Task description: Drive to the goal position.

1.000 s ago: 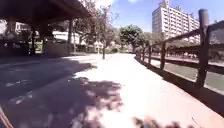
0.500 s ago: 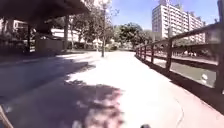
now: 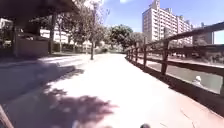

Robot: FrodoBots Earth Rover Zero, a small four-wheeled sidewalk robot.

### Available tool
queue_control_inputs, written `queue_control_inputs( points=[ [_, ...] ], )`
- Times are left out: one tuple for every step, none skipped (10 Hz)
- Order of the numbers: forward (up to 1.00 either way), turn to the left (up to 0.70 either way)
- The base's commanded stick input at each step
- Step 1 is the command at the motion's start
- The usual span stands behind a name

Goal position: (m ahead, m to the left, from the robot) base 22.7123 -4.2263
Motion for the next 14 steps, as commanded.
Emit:
queue_control_inputs(
  points=[
    [0.85, 0.0],
    [0.85, 0.0],
    [0.85, 0.0],
    [0.85, 0.0],
    [0.85, 0.0],
    [0.85, 0.0],
    [0.85, 0.0],
    [0.85, 0.0],
    [0.85, 0.0],
    [0.85, 0.0],
    [0.85, 0.0],
    [0.85, 0.0],
    [0.85, 0.0],
    [0.85, 0.0]
  ],
)
